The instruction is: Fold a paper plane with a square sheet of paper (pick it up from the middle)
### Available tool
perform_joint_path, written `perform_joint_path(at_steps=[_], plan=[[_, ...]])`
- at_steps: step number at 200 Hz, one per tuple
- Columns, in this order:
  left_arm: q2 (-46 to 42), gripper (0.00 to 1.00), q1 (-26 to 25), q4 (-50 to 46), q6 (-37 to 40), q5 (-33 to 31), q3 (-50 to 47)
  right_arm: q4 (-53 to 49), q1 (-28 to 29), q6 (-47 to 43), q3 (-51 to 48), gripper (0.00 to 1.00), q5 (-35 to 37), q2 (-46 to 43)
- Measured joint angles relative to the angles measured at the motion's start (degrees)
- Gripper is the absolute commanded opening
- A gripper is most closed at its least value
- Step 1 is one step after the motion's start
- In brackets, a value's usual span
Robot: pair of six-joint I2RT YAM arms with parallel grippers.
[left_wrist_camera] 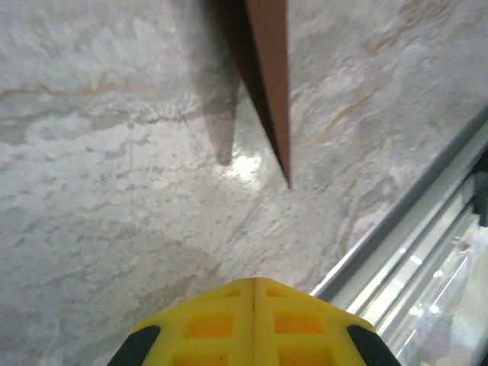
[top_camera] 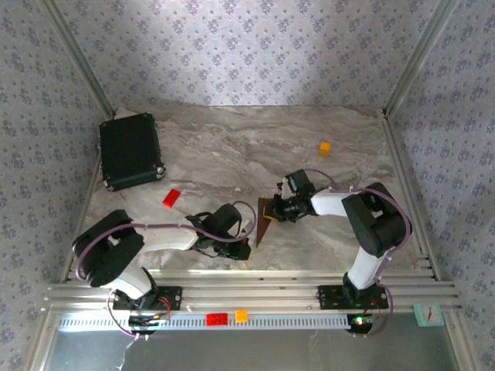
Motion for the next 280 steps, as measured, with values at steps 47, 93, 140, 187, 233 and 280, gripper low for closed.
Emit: perform_joint_path(at_steps=[47, 93, 140, 187, 233, 280], plan=[[1.29, 0.05, 6.45, 3.98, -1.99, 1.4, 4.76, 0.66, 0.0, 0.66, -0.33, 0.12, 0.0, -0.11], [11.78, 0.07, 6.69, 5.53, -1.95, 2.78, 16.06, 0.81, 0.0, 1.38, -0.37, 0.12, 0.0, -0.11], [18.99, 0.07, 6.69, 5.2, -1.92, 2.08, 18.03, 0.81, 0.0, 1.53, -0.37, 0.12, 0.0, -0.11], [20.11, 0.04, 6.8, 7.13, -2.16, 1.31, 16.5, 0.74, 0.15, 1.55, -0.37, 0.15, 0.39, -0.5], [17.2, 0.0, 6.69, 12.55, -1.84, 1.33, 10.49, -5.31, 0.22, 0.04, 0.85, 0.19, 2.08, -2.75], [15.72, 0.0, 6.69, 12.07, 1.27, 2.43, 8.63, -5.57, -2.14, 0.04, -1.01, 0.2, 4.15, -13.07]])
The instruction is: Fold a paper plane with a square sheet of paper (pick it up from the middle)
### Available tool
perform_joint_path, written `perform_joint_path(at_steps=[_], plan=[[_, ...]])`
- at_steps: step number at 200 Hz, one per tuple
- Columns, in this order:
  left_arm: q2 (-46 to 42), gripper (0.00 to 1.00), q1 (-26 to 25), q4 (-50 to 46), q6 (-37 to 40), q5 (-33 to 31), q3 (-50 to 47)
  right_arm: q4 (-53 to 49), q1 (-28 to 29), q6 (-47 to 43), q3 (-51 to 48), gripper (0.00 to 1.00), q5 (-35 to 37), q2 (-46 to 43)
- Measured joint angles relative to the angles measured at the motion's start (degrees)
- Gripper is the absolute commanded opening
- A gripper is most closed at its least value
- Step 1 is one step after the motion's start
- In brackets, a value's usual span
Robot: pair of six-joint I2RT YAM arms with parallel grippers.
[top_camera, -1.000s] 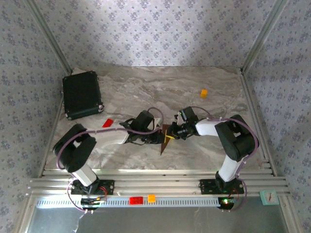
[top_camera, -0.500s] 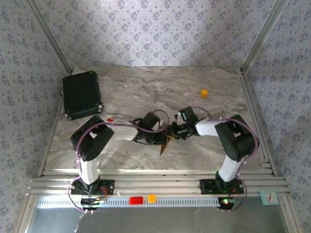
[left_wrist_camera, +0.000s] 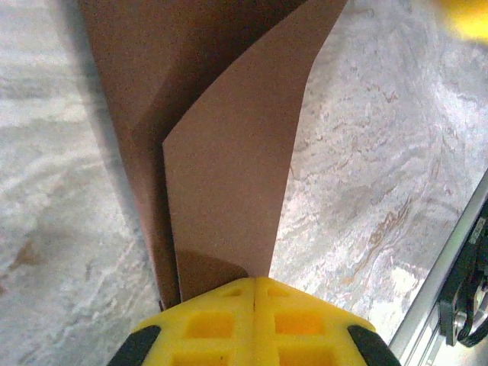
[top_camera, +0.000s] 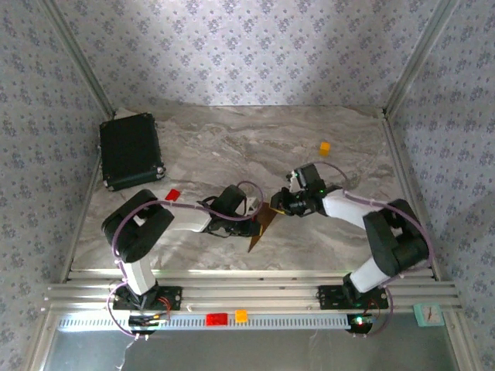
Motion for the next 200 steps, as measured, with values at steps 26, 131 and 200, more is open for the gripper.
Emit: perform_joint_path(at_steps=[26, 131, 200], plan=[[-0.02, 0.0, 0.07, -0.28, 1.49, 0.46, 0.0, 1.57, -0.52, 0.44, -2.16, 0.18, -0.13, -4.48], [-0.11, 0.0, 0.74, -0.24, 2.4, 2.16, -0.48, 2.58, 4.66, 0.02, -4.13, 0.11, 0.57, -4.33], [-0.39, 0.0, 0.74, 0.79, 2.16, 2.36, -1.29, 2.56, 6.43, -0.31, -3.26, 0.06, 0.57, 1.14]])
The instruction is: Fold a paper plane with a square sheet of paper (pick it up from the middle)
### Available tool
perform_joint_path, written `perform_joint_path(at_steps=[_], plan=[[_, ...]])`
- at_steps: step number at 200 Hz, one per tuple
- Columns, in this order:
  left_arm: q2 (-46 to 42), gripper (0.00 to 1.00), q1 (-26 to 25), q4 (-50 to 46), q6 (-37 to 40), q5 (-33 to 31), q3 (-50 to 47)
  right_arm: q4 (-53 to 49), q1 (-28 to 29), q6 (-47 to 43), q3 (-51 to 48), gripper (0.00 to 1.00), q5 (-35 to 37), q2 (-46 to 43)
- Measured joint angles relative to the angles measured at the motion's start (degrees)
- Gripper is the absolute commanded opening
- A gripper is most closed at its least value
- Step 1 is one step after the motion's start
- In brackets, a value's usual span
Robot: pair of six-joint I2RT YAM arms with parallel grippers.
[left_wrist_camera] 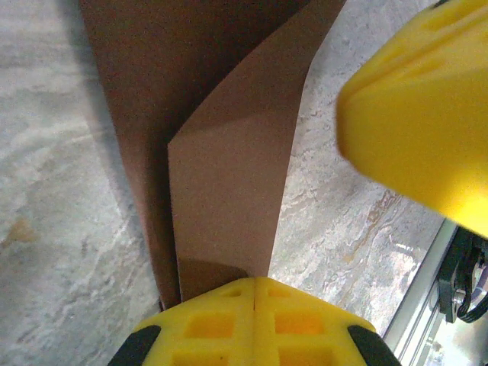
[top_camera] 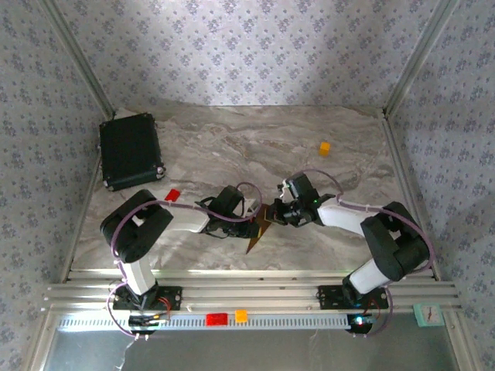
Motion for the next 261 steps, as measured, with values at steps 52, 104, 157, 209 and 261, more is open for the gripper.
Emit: perform_joint_path(at_steps=[52, 104, 157, 209, 261], plan=[[-0.35, 0.0, 0.02, 0.92, -0.39, -0.02, -0.76, -0.04, -0.9, -0.68, 0.11, 0.04, -0.09, 0.48], [-0.39, 0.0, 0.02, 1.09, -0.48, 0.0, -0.9, 0.94, -0.28, -1.49, 0.15, 0.03, -1.05, -0.59], [-0.39, 0.0, 0.04, 1.07, -0.81, 0.0, -0.9, 2.58, -0.02, -1.97, -0.04, 0.02, -0.15, 5.31], [-0.39, 0.0, 0.07, 1.07, -0.79, 0.0, -0.9, 4.59, -4.44, -2.6, -0.61, 0.03, -2.58, 6.84], [-0.35, 0.0, 0.22, 1.46, -0.79, 0.31, -1.14, 5.16, -10.16, -2.99, -0.02, 0.03, -6.73, 8.74]])
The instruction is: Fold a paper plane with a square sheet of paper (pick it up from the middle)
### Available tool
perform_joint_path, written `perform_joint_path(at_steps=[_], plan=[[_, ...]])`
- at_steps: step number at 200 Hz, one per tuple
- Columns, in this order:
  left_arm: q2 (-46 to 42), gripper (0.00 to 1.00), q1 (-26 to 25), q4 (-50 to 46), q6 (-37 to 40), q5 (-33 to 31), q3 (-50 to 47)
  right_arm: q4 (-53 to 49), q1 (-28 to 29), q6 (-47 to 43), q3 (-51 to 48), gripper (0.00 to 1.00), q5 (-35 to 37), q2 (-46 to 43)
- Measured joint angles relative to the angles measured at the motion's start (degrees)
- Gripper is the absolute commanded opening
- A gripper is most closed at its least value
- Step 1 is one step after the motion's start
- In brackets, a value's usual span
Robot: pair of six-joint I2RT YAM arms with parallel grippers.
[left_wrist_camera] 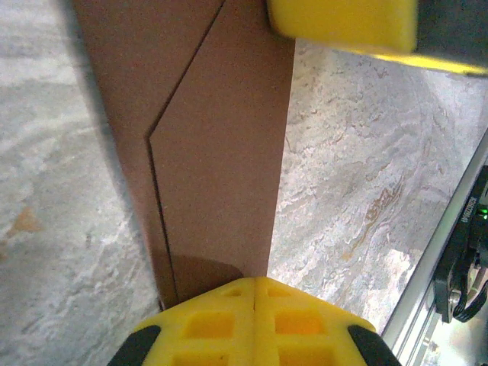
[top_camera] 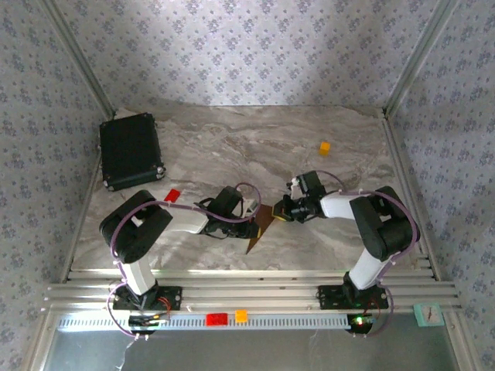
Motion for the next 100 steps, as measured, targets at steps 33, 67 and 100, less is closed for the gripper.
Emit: perform_joint_path(at_steps=[33, 67, 100], plan=[[0.0, 0.0, 0.07, 0.68, 0.02, 0.31, -0.33, -0.28, -3.13, 0.0, 0.39, 0.04, 0.48, 0.0], [0.0, 0.0, 0.07, 0.9, 0.02, 0.31, -0.42, -1.05, -6.34, 0.0, 0.87, 0.04, 1.16, 0.09], [0.0, 0.0, 0.07, 0.9, 0.0, 0.33, -0.42, -3.17, -7.69, 0.0, 2.23, 0.05, 1.68, -0.11]])
